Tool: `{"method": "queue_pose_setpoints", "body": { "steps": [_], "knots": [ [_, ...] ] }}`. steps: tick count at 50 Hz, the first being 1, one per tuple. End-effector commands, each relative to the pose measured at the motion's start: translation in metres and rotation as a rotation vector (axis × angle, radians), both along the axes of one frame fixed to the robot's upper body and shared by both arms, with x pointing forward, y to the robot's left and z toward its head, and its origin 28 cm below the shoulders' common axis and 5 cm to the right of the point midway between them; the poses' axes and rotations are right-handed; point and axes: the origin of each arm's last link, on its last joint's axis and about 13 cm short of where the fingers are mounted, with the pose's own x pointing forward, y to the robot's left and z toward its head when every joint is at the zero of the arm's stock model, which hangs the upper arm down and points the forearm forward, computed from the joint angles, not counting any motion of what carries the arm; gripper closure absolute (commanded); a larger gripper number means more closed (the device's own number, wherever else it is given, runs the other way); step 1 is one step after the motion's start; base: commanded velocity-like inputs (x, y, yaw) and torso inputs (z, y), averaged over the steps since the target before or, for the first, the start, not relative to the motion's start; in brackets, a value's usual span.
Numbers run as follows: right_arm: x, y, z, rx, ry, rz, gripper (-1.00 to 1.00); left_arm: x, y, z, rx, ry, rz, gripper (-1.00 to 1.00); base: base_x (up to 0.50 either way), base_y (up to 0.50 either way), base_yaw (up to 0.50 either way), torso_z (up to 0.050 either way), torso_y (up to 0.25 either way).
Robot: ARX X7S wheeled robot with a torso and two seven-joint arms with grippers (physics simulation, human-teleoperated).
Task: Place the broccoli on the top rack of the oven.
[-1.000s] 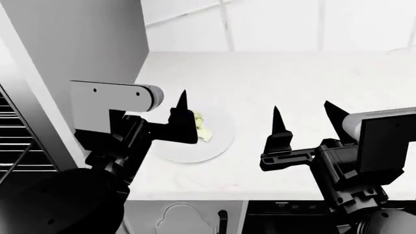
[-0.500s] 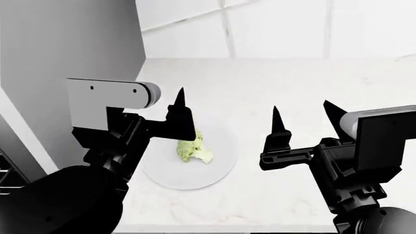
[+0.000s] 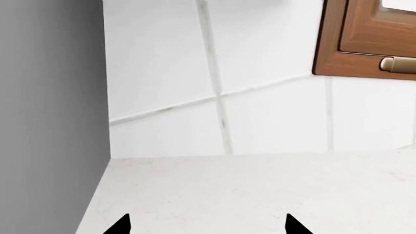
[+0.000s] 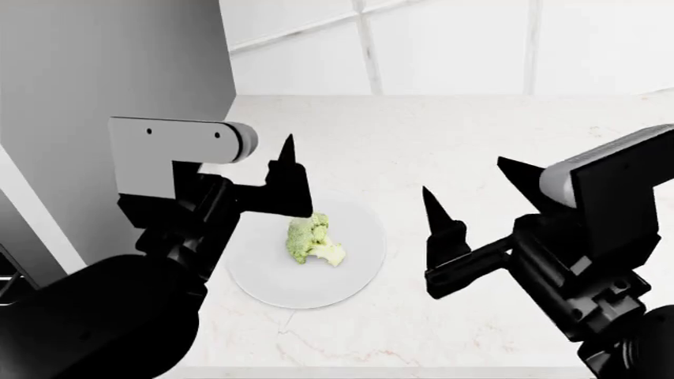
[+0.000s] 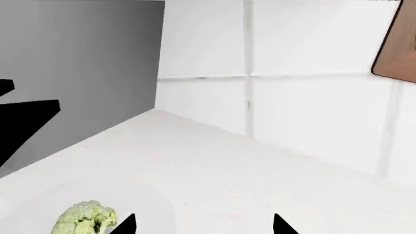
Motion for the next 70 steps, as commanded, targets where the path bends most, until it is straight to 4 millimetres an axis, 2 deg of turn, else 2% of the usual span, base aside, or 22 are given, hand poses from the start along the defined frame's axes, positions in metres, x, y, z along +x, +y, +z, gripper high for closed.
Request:
{"method": "queue_pose_setpoints", "body": {
  "steps": [1,5,13,28,31,38,52,70],
  "knots": [
    [-0.005,-0.021,0.016,-0.080,0.110,0.155,-1.00,0.003,0.000,0.001,0.002,-0.002,0.002,-1.00,0.00,0.00,0.00,0.000,0.000],
    [0.004,-0.023,0.016,-0.091,0.161,0.197,-1.00,0.004,0.000,0.001,0.005,-0.001,0.002,-1.00,0.00,0.00,0.00,0.000,0.000],
    [0.039,-0.016,0.013,-0.123,0.245,0.289,-1.00,0.004,-0.001,0.001,0.011,-0.003,-0.001,-1.00,0.00,0.00,0.00,0.000,0.000],
    [0.073,0.000,0.010,-0.222,0.358,0.397,-1.00,0.005,-0.001,0.000,0.013,-0.003,-0.002,-1.00,0.00,0.00,0.00,0.000,0.000],
    [0.077,0.005,0.006,-0.247,0.389,0.428,-1.00,0.005,-0.001,-0.003,0.014,0.002,0.000,-1.00,0.00,0.00,0.00,0.000,0.000],
    [0.082,0.012,0.009,-0.270,0.372,0.475,-1.00,0.004,0.002,-0.003,0.016,0.007,0.011,-1.00,0.00,0.00,0.00,0.000,0.000],
    [0.093,0.020,-0.005,-0.269,0.394,0.525,-1.00,0.006,0.000,-0.003,0.014,0.005,0.011,-1.00,0.00,0.00,0.00,0.000,0.000],
    [0.114,0.033,-0.005,-0.280,0.373,0.576,-1.00,0.009,-0.001,-0.004,0.020,0.005,0.006,-1.00,0.00,0.00,0.00,0.000,0.000]
  ]
}}
